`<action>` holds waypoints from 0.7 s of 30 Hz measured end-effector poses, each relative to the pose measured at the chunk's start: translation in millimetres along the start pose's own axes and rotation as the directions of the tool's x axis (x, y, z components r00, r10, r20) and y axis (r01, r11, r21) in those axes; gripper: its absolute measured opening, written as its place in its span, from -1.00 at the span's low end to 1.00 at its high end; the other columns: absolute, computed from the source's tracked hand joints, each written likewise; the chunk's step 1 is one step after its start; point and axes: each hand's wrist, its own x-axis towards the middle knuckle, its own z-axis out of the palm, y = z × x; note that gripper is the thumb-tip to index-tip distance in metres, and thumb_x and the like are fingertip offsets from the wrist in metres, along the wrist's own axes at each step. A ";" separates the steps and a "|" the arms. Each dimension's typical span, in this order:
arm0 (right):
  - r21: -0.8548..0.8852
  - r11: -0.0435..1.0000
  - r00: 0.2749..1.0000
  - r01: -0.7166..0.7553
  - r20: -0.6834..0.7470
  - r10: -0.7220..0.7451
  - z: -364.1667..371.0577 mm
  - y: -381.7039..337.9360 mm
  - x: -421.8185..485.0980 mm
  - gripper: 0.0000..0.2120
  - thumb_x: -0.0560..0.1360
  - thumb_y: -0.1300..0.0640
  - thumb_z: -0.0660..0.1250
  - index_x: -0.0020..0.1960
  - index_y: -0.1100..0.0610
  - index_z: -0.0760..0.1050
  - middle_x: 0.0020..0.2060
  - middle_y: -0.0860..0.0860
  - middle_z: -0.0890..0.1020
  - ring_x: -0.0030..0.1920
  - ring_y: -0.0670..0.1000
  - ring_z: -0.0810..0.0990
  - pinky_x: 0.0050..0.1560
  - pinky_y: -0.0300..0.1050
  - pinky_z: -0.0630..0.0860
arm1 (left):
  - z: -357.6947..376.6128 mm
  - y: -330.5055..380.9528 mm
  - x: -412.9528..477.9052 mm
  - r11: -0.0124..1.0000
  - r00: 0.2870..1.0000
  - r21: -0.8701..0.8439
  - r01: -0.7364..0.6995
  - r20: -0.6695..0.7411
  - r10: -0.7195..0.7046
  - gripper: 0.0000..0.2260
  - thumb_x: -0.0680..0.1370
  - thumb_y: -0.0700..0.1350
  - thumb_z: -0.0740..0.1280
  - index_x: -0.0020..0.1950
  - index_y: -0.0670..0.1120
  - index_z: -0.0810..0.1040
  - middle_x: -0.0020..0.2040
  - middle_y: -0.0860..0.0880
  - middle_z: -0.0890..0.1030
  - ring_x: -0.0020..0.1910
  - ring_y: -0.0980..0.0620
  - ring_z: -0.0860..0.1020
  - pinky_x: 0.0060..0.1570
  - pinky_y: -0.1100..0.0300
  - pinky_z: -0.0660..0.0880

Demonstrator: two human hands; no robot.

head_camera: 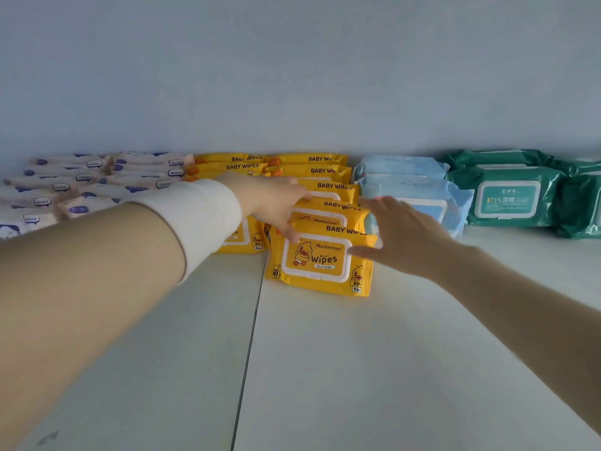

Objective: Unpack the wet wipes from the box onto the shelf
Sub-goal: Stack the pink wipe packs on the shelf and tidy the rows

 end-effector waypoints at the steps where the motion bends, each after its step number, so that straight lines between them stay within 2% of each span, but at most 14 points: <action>1: 0.041 0.999 1.000 -0.010 0.013 0.009 8.7 -5.4 -1.9 -0.16 0.39 -0.27 0.31 0.49 0.02 0.03 0.40 0.08 0.27 0.36 0.12 0.36 0.21 0.04 0.43 | 2.4 -2.2 1.9 1.000 1.000 -0.003 0.005 -0.007 -0.005 -0.13 0.34 0.24 0.41 0.52 -0.01 0.09 0.44 -0.03 0.23 0.41 -0.05 0.25 0.35 -0.01 0.32; 4: 0.199 0.976 0.996 -0.089 0.023 0.086 29.0 -13.3 2.0 -0.06 0.32 -0.23 0.41 0.50 0.02 -0.02 0.42 0.08 0.16 0.37 0.13 0.34 0.23 0.03 0.42 | 8.4 -10.9 7.9 1.000 1.000 -0.025 0.003 -0.021 -0.003 -0.09 0.29 0.29 0.42 0.50 0.00 0.11 0.42 -0.02 0.19 0.42 -0.02 0.19 0.38 0.00 0.27; 7: 0.400 0.902 0.986 -0.165 0.054 0.157 39.8 -14.1 6.9 -0.08 0.30 -0.14 0.47 0.48 0.00 0.02 0.39 0.05 0.22 0.36 0.08 0.33 0.22 -0.02 0.43 | 13.8 -16.8 11.6 0.996 1.000 -0.092 -0.009 -0.029 0.007 -0.07 0.26 0.27 0.45 0.50 0.03 0.10 0.41 -0.02 0.16 0.44 -0.02 0.12 0.41 0.00 0.20; 10: 0.500 0.843 0.977 -0.198 0.035 0.209 46.3 -13.8 10.1 -0.14 0.28 -0.08 0.50 0.42 -0.02 0.11 0.35 0.03 0.27 0.31 0.05 0.37 0.18 -0.04 0.46 | 17.3 -18.3 13.8 0.991 0.999 -0.134 -0.024 -0.039 0.019 -0.05 0.25 0.26 0.47 0.50 0.03 0.09 0.40 0.00 0.16 0.44 -0.02 0.11 0.42 0.00 0.19; 15: 0.508 0.850 0.976 -0.139 -0.074 0.203 53.2 -15.5 14.2 -0.29 0.30 -0.03 0.50 0.32 0.04 0.23 0.27 0.03 0.30 0.22 0.02 0.41 0.10 -0.17 0.46 | 15.7 -22.8 14.8 0.980 0.999 -0.191 -0.047 0.000 0.048 -0.03 0.23 0.22 0.50 0.50 0.05 0.07 0.39 0.03 0.12 0.43 0.01 0.09 0.45 0.05 0.16; 17: 0.490 0.865 0.982 -0.109 -0.083 0.171 54.7 -16.0 15.5 -0.28 0.31 -0.05 0.49 0.35 0.02 0.22 0.27 0.03 0.29 0.24 0.01 0.39 0.13 -0.18 0.45 | 17.1 -24.2 13.3 0.982 0.997 -0.178 -0.063 0.026 0.069 0.01 0.22 0.20 0.52 0.50 0.07 0.03 0.40 0.04 0.09 0.44 0.02 0.06 0.45 0.07 0.14; 21: 0.458 0.883 0.987 -0.099 -0.066 0.145 52.9 -15.3 19.2 -0.26 0.31 -0.07 0.48 0.39 0.00 0.22 0.29 0.02 0.28 0.28 0.00 0.35 0.18 -0.17 0.43 | 20.5 -25.6 13.5 0.980 0.996 -0.179 -0.091 -0.034 0.086 -0.01 0.22 0.16 0.55 0.49 0.06 0.06 0.38 0.05 0.13 0.41 0.05 0.13 0.36 0.17 0.19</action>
